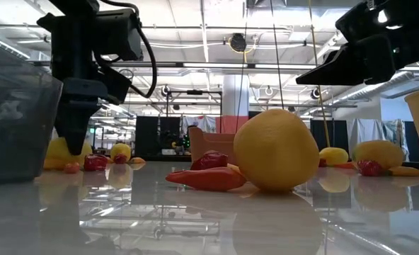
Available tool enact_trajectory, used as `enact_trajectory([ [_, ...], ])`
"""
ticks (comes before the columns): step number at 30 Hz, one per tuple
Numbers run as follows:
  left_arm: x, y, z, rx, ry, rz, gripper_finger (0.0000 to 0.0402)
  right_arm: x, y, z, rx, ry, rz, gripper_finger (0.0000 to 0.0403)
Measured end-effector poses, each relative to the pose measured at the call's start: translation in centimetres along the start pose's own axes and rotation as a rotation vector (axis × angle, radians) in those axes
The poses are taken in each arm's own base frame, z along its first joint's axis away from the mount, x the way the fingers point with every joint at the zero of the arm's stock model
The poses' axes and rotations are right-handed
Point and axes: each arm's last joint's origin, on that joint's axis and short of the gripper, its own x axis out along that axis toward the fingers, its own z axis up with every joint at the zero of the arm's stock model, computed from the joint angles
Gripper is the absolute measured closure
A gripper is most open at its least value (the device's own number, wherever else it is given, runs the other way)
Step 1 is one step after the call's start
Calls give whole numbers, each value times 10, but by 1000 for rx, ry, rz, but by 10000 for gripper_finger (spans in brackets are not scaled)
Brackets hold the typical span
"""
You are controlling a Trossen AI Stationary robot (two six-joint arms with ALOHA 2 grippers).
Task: Sort produce into baskets
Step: Put the yellow lemon into the orange bin
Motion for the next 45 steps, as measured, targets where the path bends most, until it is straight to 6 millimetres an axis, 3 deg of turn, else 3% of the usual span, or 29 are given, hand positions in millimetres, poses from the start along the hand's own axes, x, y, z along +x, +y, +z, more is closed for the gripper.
enact_trajectory([
  [5,-10,-1,2,29,-24,-27,193,0,0,0,1,-2,0,245],
  [10,-33,-5,15,68,-174,-56,191,0,0,0,0,-2,0,245],
  [18,-63,-16,69,241,-694,-185,191,0,-3,0,-3,16,-102,245],
  [23,-63,-1,106,269,-901,-145,191,-1,-6,-1,4,32,-194,245],
  [29,-43,21,139,240,-943,-192,191,-1,-6,-1,17,32,-202,245],
  [34,-26,24,161,241,-892,-203,191,-1,-6,-1,4,36,-202,245],
  [39,-23,19,179,254,-885,-190,191,-1,-6,-1,-8,37,-202,245],
  [45,-27,18,185,284,-825,-153,171,-1,-6,-1,-29,36,-204,245],
])
